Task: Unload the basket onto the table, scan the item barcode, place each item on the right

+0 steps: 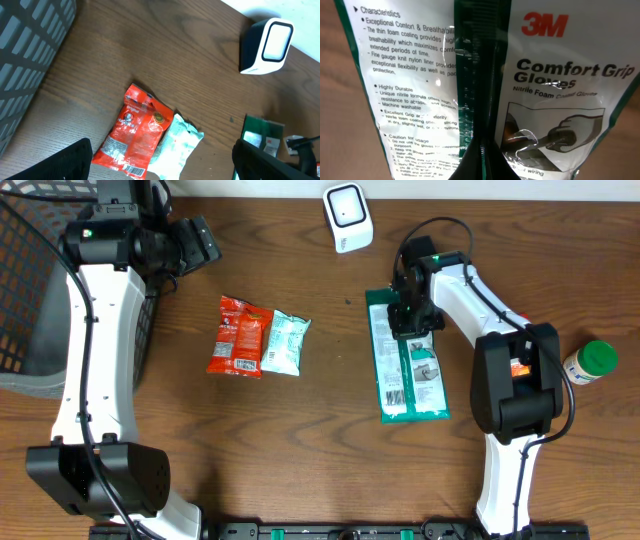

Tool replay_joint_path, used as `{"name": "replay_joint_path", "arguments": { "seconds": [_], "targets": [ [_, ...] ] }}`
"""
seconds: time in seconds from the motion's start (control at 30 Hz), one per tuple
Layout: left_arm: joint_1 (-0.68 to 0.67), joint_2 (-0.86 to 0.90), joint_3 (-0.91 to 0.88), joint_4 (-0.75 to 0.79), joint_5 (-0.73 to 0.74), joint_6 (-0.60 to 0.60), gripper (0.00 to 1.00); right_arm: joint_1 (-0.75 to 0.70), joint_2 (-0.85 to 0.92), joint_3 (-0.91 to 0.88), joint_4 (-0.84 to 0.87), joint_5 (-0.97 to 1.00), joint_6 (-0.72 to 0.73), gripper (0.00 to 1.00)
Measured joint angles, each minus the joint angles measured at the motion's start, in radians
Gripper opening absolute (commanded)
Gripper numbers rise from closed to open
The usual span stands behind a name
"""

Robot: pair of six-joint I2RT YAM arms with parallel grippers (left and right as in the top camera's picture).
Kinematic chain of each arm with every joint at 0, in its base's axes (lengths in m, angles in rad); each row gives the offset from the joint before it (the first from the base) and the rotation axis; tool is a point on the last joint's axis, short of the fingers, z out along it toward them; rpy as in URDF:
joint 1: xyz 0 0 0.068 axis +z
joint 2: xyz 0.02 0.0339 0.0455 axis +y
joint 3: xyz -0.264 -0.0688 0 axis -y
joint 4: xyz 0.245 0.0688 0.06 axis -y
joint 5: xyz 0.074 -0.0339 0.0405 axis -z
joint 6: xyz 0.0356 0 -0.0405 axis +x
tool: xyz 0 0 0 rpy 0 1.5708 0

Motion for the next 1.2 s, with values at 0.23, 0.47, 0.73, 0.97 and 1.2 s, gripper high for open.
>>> {"name": "replay_joint_path", "arguments": {
  "seconds": [0.23, 0.47, 0.73, 0.97, 1.2],
  "targets": [
    [0.0, 0.0, 0.0, 0.0, 0.0, 0.0, 0.89, 0.024, -0.072, 0.042, -0.055, -0.033, 0.0, 0.11],
    [0.0, 0.0, 0.0, 0.0, 0.0, 0.0, 0.89, 0.083, -0.348, 0.116, 0.032, -0.094, 0.049, 0.57],
    [0.0, 0.0, 0.0, 0.0, 0.0, 0.0, 0.89, 0.24, -0.314, 0.111, 0.132, -0.117, 0.151, 0.67],
    [0.0, 0.0, 0.0, 0.0, 0.0, 0.0, 0.89, 0.359, -0.129, 0.099, 0.235, -0.12, 0.232, 0.64],
    [0.0, 0.0, 0.0, 0.0, 0.0, 0.0, 0.89, 0.437, -0.005, 0.095, 0.279, -0.114, 0.277, 0.66]
  ]
}}
